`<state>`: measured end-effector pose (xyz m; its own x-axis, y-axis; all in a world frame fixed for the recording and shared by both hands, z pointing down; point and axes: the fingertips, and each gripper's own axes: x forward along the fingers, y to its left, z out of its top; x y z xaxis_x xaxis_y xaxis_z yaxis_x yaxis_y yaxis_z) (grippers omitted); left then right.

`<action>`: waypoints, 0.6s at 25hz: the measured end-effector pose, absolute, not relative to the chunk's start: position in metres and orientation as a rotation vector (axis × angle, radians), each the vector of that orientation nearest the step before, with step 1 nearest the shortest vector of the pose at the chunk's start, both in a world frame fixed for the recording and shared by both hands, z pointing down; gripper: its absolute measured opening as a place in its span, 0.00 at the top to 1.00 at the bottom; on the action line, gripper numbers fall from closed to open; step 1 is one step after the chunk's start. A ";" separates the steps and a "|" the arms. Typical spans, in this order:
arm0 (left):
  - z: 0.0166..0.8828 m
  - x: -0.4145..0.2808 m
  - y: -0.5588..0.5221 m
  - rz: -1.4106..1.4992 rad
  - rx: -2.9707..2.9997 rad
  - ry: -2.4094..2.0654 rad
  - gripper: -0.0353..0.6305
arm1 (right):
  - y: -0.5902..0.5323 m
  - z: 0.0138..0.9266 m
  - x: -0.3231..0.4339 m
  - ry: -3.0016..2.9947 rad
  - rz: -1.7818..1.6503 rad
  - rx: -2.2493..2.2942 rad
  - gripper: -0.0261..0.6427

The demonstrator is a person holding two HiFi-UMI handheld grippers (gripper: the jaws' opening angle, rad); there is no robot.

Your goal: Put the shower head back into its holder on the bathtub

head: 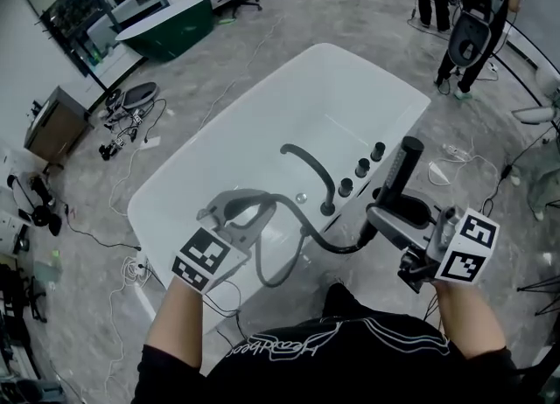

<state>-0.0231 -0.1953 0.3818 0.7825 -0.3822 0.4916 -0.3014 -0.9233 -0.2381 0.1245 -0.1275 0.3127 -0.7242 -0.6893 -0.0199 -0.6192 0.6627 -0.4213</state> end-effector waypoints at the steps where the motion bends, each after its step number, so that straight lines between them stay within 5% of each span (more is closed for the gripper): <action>1: 0.374 -0.020 -0.203 -0.813 -2.812 0.552 0.86 | -0.131 0.307 0.126 2.703 -0.560 -1.073 0.76; 15: 0.261 -0.007 -0.279 -0.551 -2.721 0.761 0.87 | -0.161 0.248 0.153 2.695 -0.357 -1.138 0.76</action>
